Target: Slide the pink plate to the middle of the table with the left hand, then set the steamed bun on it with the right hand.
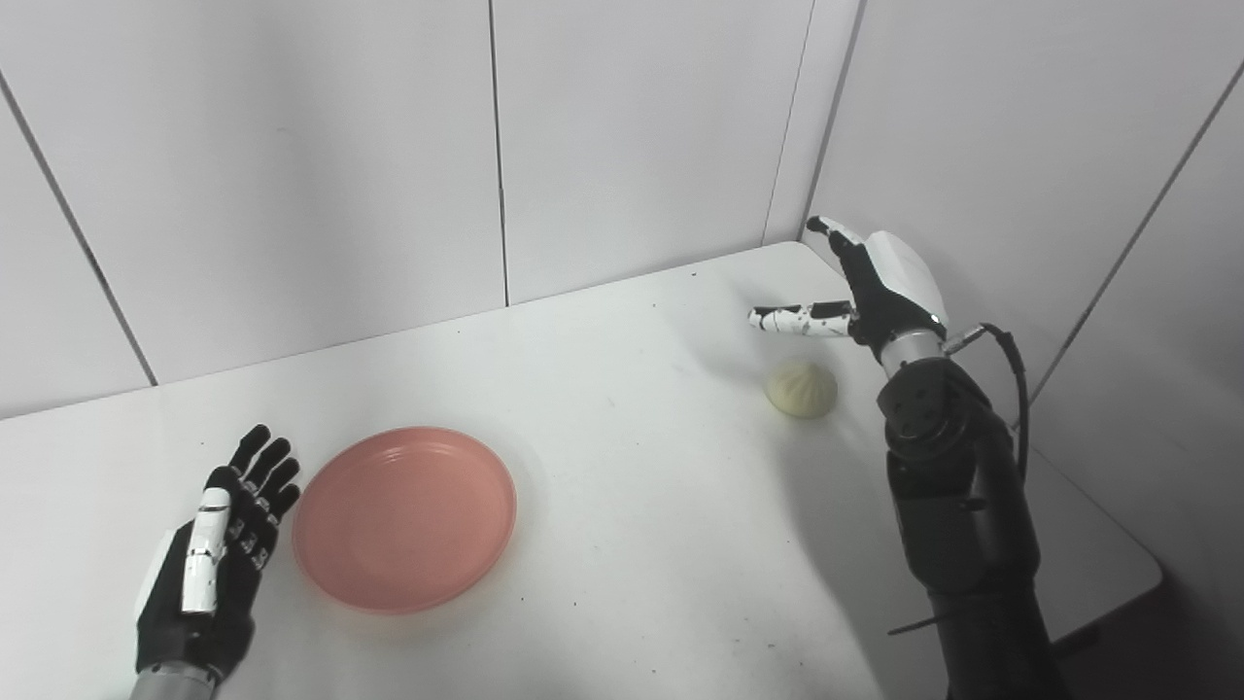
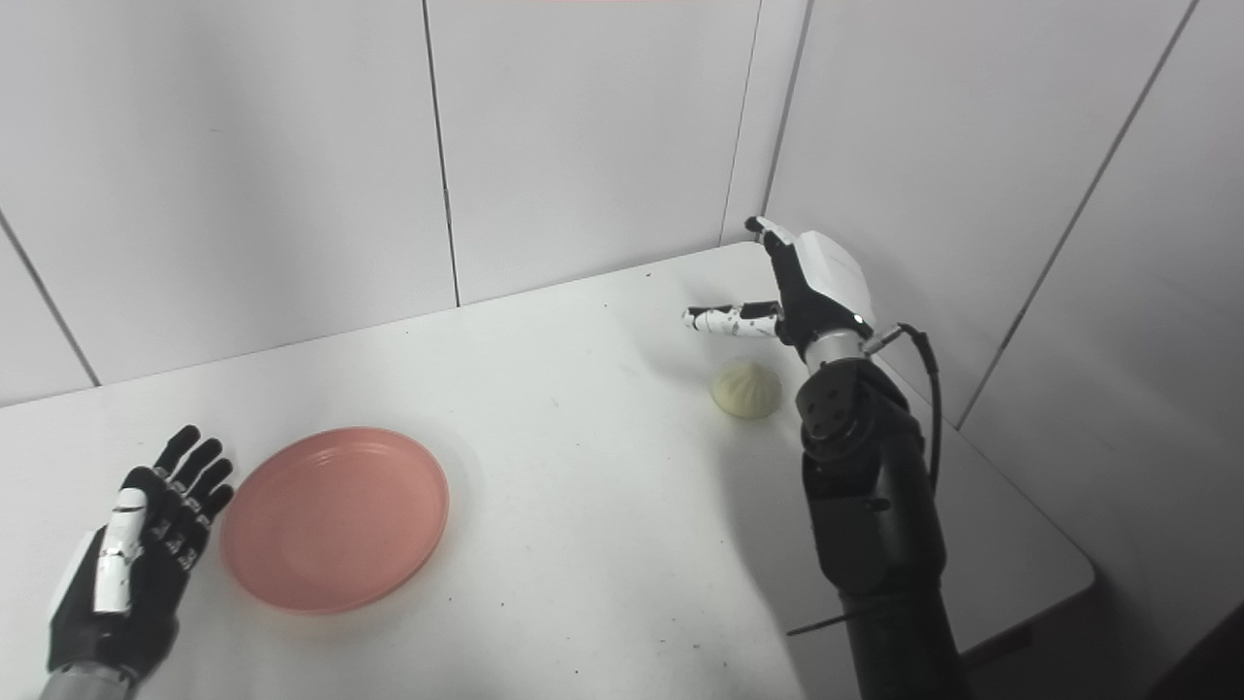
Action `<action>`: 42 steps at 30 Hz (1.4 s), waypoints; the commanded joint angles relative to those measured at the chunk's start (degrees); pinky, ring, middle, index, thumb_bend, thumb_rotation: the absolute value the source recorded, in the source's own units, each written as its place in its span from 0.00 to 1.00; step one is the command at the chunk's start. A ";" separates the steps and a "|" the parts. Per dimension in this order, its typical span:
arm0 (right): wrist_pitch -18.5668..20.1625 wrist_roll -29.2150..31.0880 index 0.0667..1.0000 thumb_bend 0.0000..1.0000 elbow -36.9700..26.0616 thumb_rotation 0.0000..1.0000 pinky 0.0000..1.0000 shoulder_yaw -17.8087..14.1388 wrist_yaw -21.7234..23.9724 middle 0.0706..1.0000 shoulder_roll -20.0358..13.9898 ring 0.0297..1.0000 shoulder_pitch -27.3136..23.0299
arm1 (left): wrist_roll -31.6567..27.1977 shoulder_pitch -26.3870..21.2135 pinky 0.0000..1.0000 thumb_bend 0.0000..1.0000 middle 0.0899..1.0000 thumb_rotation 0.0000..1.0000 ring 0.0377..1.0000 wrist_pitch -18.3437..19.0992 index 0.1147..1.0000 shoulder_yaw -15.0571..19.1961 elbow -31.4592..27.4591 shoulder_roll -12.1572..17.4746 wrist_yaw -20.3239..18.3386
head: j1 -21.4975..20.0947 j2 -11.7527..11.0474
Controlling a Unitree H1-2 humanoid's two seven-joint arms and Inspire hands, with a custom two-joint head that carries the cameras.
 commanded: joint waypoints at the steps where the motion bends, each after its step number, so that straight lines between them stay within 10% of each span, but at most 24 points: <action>1: -0.41 -2.01 0.90 0.91 -0.97 0.27 0.70 -0.96 2.34 0.93 -1.55 0.87 -1.65 | -0.97 -0.01 0.96 0.45 0.93 0.93 0.95 0.08 0.89 0.62 1.40 0.38 -0.66 | 0.00 0.08; 15: -0.42 -10.28 0.89 1.00 4.55 0.24 0.79 -0.43 10.94 0.94 -1.36 0.91 -2.20 | -1.16 -0.22 0.93 0.49 0.92 0.90 0.93 0.29 0.88 0.68 1.51 0.69 -1.10 | -0.09 0.43; 33: -0.43 -9.57 0.86 0.97 13.77 0.18 0.64 5.24 4.00 0.87 -3.45 0.79 -1.76 | -1.32 -0.09 0.94 0.49 0.93 0.89 0.94 0.69 0.88 0.77 0.82 0.79 -1.29 | 0.12 1.19; 35: -0.43 -7.63 0.85 0.93 14.65 0.10 0.47 4.44 1.50 0.71 -2.96 0.59 -1.78 | -1.23 -0.08 0.94 0.49 0.93 0.89 0.94 0.89 0.88 0.80 0.69 0.71 -1.12 | 0.18 1.30; 37: -0.42 -7.18 0.78 0.65 15.28 0.02 0.37 3.42 -0.07 0.50 -2.36 0.45 -1.90 | -1.13 -0.09 0.94 0.49 0.92 0.89 0.94 1.06 0.88 0.76 0.51 0.69 -1.07 | 0.20 1.47; 42: -0.45 -7.66 0.54 0.55 15.66 0.00 0.17 5.82 -5.36 0.43 -3.75 0.22 -0.96 | -1.14 0.13 0.92 0.50 0.91 0.88 0.92 1.81 0.86 0.65 -0.51 0.61 -1.06 | 0.43 1.71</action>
